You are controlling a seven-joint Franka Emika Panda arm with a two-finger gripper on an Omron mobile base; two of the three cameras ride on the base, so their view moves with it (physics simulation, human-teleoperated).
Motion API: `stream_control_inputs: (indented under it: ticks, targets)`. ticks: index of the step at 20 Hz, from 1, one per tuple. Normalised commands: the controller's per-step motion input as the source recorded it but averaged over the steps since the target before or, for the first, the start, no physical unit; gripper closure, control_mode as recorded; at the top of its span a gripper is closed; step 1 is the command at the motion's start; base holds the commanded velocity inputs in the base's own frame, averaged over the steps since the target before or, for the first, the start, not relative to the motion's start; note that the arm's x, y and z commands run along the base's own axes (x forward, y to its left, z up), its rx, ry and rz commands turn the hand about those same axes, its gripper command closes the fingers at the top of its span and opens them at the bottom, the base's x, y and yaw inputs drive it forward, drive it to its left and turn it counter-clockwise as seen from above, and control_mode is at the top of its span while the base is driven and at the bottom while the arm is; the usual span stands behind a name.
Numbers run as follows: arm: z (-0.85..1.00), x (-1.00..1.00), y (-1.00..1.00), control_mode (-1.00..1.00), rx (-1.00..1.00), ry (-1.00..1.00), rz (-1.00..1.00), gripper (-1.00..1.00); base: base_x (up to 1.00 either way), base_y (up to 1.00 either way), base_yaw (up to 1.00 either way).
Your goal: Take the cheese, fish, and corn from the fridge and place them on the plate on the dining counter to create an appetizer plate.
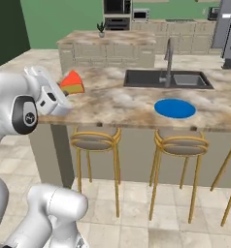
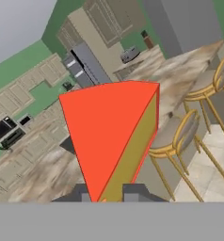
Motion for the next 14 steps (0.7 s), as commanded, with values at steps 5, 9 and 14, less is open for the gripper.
stream_control_inputs:
  ticks: [5, 9, 14]
  targets:
    - [0.0, 0.0, 0.0, 1.0, 0.0, 0.0, 0.0, 1.0, 0.1, -1.0, -0.05]
    - [0.0, 0.0, 0.0, 1.0, 0.0, 0.0, 0.0, 1.0, 0.24, -1.0, -0.02]
    - [0.0, 0.0, 0.0, 1.0, 0.0, 0.0, 0.0, 1.0, 0.79, -0.64, 0.0]
